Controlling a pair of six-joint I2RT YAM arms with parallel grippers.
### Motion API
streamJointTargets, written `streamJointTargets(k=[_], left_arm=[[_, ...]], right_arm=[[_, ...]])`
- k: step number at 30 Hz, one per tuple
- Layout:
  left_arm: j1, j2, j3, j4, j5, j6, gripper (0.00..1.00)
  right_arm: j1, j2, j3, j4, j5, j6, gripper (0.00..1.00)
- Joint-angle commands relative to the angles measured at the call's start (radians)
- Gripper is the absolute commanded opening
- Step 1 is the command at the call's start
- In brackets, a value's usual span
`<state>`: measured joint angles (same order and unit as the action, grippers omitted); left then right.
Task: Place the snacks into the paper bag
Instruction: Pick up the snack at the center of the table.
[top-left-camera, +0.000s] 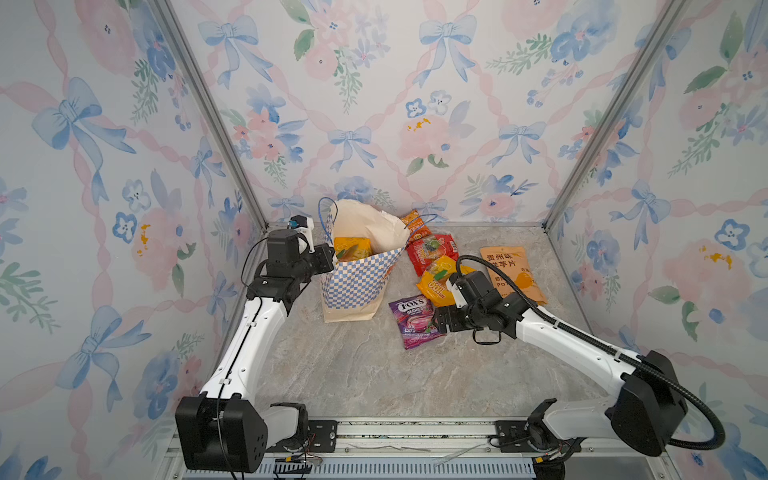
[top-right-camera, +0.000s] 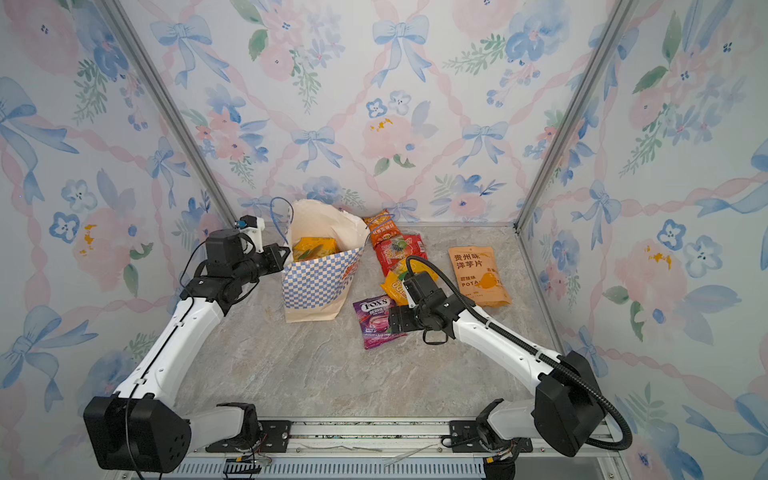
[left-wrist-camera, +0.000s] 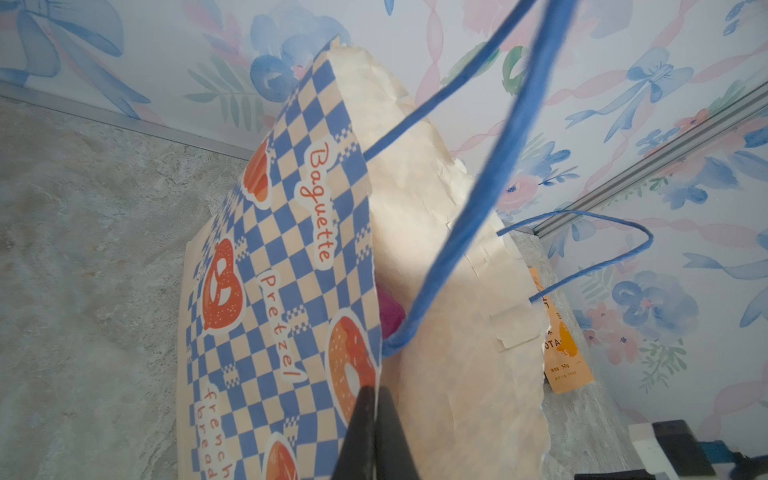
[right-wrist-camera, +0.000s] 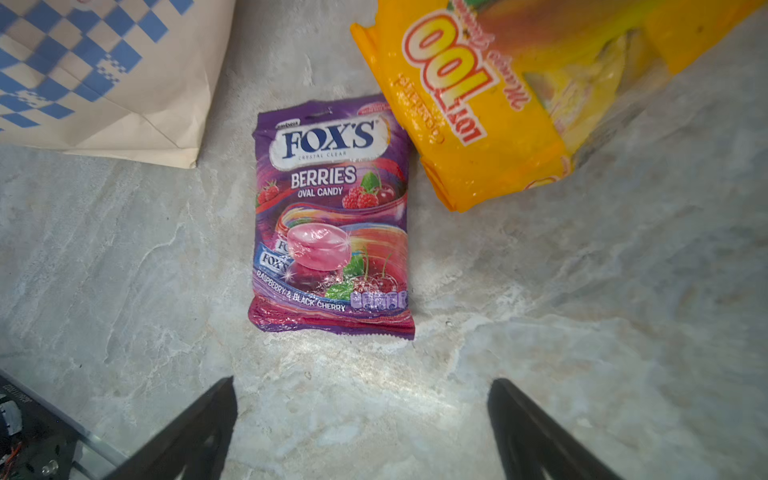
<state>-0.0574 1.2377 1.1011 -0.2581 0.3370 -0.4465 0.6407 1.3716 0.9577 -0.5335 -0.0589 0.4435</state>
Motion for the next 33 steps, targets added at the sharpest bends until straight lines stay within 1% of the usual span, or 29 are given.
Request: streamJointTargets(k=[1, 9, 20, 24, 25, 29, 33], left_arm=[[0.002, -0.015, -0.018, 0.003, 0.001, -0.003, 0.00], [0.001, -0.021, -0.024, 0.003, 0.003, -0.008, 0.00], [0.002, -0.044, -0.036, 0.001, -0.009, -0.003, 0.00], [0.002, -0.043, -0.034, 0.001, -0.007, -0.004, 0.00], [0.002, -0.042, -0.034, 0.001, -0.006, -0.004, 0.00], [0.002, -0.040, -0.029, 0.002, -0.003, -0.004, 0.00], [0.002, -0.038, -0.031, 0.002, 0.000, -0.004, 0.00]], right_arm=[[-0.023, 0.037, -0.039, 0.102, -0.058, 0.063, 0.97], [-0.053, 0.122, -0.116, 0.235, -0.144, 0.098, 0.97], [-0.069, 0.262, -0.122, 0.360, -0.255, 0.150, 0.98], [-0.066, 0.277, -0.119, 0.384, -0.272, 0.170, 0.98], [-0.064, 0.307, -0.117, 0.384, -0.274, 0.175, 0.99], [-0.034, 0.349, -0.085, 0.367, -0.274, 0.175, 1.00], [-0.010, 0.379, -0.056, 0.360, -0.256, 0.175, 0.97]])
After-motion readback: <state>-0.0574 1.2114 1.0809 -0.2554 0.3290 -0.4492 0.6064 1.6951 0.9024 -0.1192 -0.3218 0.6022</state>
